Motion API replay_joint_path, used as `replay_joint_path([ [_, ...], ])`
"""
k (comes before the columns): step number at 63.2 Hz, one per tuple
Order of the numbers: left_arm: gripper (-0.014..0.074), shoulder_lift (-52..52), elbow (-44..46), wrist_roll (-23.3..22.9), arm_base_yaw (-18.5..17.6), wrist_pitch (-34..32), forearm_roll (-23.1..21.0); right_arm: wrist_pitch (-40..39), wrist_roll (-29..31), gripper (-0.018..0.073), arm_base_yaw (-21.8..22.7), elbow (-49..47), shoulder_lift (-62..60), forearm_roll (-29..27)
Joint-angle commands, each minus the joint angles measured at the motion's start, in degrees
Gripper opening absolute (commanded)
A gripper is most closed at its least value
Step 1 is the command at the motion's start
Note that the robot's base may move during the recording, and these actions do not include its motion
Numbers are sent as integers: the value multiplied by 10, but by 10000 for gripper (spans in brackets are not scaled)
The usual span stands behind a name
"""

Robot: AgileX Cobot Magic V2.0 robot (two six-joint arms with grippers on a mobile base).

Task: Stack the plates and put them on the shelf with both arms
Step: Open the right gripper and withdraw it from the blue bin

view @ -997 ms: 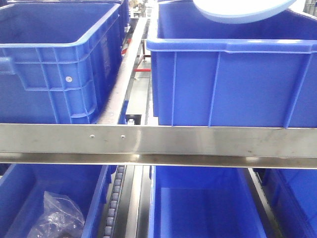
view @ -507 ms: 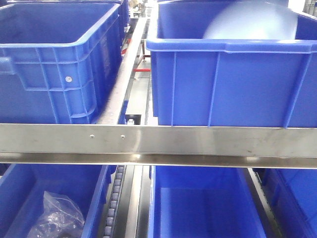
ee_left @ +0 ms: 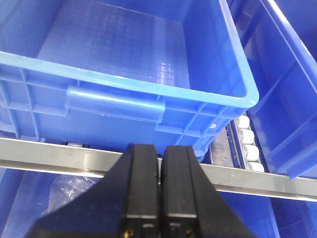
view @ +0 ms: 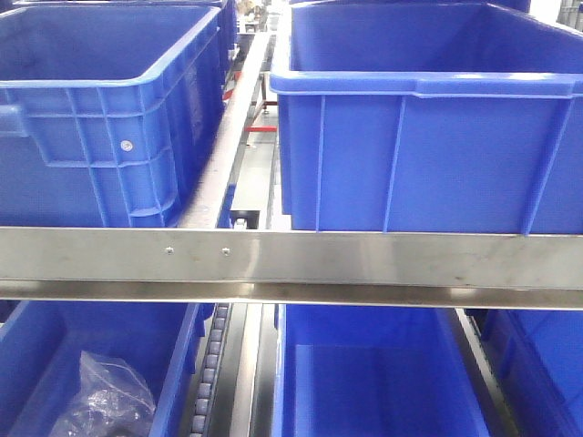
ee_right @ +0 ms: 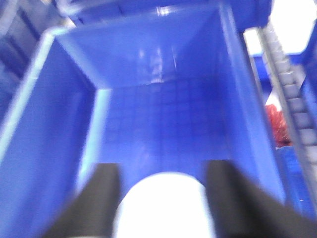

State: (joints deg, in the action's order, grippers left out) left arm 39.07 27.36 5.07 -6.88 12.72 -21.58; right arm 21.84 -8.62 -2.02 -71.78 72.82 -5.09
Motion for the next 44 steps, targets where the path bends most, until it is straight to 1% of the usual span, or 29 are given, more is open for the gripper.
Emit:
replay_joint_path([
  [1,90,-1,17,1,-3,-44,-4,-52,4,189,4,40,-89,0],
  [5,90,-1,17,1,-3,-44,-4,-65,4,53,4,96,-148,0],
  [6,90,-1,17,1,-3,-44,-4,-70,4,35,4,107,-160,0],
  [9,90,-1,17,1,-3,-44,-4,-83,4,65,4,154,-209,0],
  [17,90,-1,17,1,-3,-44,-4,-110,4,56,4,263,-318,0],
  [23,90,-1,17,1,-3,-44,-4,-115,4,56,4,311,-377,0],
  [32,90,-1,17,1,-3,-44,-4,-111,4,56,4,348,-426,0],
  [44,90,-1,17,1,-3,-44,-4,-99,4,56,4,352,-429,0],
])
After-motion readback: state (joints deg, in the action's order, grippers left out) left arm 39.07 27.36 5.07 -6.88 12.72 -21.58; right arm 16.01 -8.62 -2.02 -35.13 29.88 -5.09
